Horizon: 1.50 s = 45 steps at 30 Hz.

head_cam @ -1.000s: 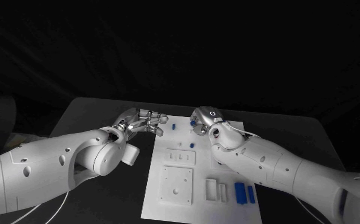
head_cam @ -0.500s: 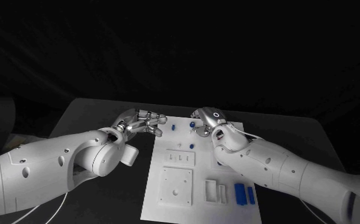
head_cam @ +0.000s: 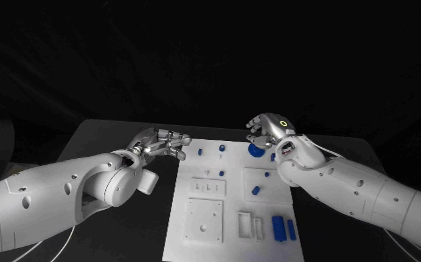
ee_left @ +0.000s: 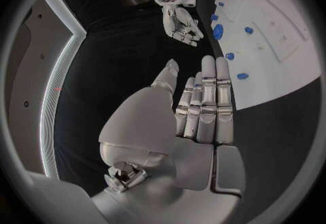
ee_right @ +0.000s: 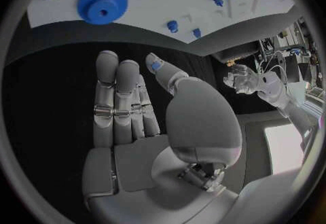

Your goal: Assemble the parts on the task board

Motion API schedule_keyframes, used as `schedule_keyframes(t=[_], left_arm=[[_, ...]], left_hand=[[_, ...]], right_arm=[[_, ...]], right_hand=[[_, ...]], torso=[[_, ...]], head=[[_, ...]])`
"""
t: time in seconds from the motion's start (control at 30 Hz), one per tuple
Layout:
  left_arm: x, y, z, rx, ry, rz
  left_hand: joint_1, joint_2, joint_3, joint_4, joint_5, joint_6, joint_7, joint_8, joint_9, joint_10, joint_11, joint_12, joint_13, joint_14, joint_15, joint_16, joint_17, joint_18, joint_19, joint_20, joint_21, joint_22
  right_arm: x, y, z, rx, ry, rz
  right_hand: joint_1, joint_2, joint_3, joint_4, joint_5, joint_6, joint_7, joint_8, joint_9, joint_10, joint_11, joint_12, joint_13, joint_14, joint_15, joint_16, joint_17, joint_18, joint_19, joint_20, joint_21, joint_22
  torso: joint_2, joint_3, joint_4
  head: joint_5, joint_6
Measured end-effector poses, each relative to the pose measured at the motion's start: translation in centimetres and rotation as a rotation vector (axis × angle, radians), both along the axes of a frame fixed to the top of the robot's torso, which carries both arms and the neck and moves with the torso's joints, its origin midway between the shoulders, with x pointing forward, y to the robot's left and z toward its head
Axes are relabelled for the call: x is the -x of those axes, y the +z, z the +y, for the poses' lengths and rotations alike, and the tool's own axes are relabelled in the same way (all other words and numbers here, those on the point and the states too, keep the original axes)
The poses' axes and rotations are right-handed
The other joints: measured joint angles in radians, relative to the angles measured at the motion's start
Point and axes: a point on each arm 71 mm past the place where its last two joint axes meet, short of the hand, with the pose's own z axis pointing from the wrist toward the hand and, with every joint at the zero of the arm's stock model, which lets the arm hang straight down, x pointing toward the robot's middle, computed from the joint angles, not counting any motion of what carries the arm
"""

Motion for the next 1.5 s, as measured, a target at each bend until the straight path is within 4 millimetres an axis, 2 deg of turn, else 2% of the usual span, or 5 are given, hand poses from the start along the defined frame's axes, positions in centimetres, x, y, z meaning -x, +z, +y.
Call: schedule_keyframes(t=[0.13, 0.17, 0.3, 0.5, 1.5], left_arm=[[-0.1, 0.0, 0.1, -0.001, 0.005, -0.001], [-0.1, 0.0, 0.2, -0.001, 0.006, -0.001], [-0.2, 0.0, 0.3, -0.002, 0.01, -0.001], [-0.4, -0.1, 0.4, -0.002, 0.014, 0.0], [-0.6, -0.2, 0.4, -0.002, 0.014, 0.002]], left_hand=[[0.0, 0.0, 0.0, 0.0, 0.0, 0.0, 0.0, 0.0, 0.0, 0.0, 0.0, 0.0, 0.0, 0.0, 0.0, 0.0, 0.0, 0.0, 0.0, 0.0, 0.0, 0.0], [0.0, 0.0, 0.0, 0.0, 0.0, 0.0, 0.0, 0.0, 0.0, 0.0, 0.0, 0.0, 0.0, 0.0, 0.0, 0.0, 0.0, 0.0, 0.0, 0.0, 0.0, 0.0], [0.0, 0.0, 0.0, 0.0, 0.0, 0.0, 0.0, 0.0, 0.0, 0.0, 0.0, 0.0, 0.0, 0.0, 0.0, 0.0, 0.0, 0.0, 0.0, 0.0, 0.0, 0.0], [0.0, 0.0, 0.0, 0.0, 0.0, 0.0, 0.0, 0.0, 0.0, 0.0, 0.0, 0.0, 0.0, 0.0, 0.0, 0.0, 0.0, 0.0, 0.0, 0.0, 0.0, 0.0], [0.0, 0.0, 0.0, 0.0, 0.0, 0.0, 0.0, 0.0, 0.0, 0.0, 0.0, 0.0, 0.0, 0.0, 0.0, 0.001, 0.0, 0.0, 0.0, 0.0, 0.004, 0.0]], right_arm=[[-0.1, 0.0, -1.7, 0.0, -0.023, 0.035], [-0.1, 0.0, -1.9, 0.0, -0.026, 0.046], [-0.4, -0.6, -2.7, 0.003, -0.035, 0.104], [-0.9, -1.8, -3.5, 0.015, -0.045, 0.19], [-1.3, -4.3, -3.8, 0.04, -0.057, 0.315]], right_hand=[[-0.005, -0.005, -0.108, -0.002, 0.075, 0.012, -0.012, 0.0, 0.003, 0.093, -0.045, 0.161, 0.179, 0.006, -0.031, 0.012, 0.018, -0.024, 0.0, -0.037, 0.048, 0.032], [0.002, 0.008, -0.149, -0.002, 0.098, 0.002, -0.014, 0.0, 0.002, 0.022, -0.047, 0.308, 0.357, 0.005, -0.034, 0.028, 0.036, -0.035, 0.0, -0.043, 0.083, 0.055], [-0.018, 0.037, -0.212, -0.005, 0.156, -0.025, -0.008, 0.0, 0.013, -0.148, -0.042, 0.692, 0.833, -0.015, -0.028, 0.1, 0.137, -0.04, -0.001, -0.044, 0.209, 0.149], [-0.018, 0.037, -0.249, 0.016, 0.171, -0.053, -0.002, 0.0, 0.025, -0.101, -0.029, 0.921, 1.079, -0.018, -0.024, 0.198, 0.333, -0.039, 0.0, -0.035, 0.358, 0.263], [-0.018, 0.037, -0.252, 0.035, 0.189, -0.072, 0.003, 0.0, 0.033, -0.077, -0.026, 0.985, 1.159, -0.005, -0.012, 0.215, 0.487, -0.039, -0.001, -0.026, 0.402, 0.291]], torso=[[-0.002, 0.0013, -0.0039], [-0.002, 0.0018, -0.004], [-0.001, 0.0037, -0.0035], [0.001, 0.0018, -0.0007], [0.002, -0.0011, 0.0019]], head=[[0.001, 0.001], [0.002, 0.001], [0.002, 0.002], [-0.002, 0.0], [-0.005, -0.009]])
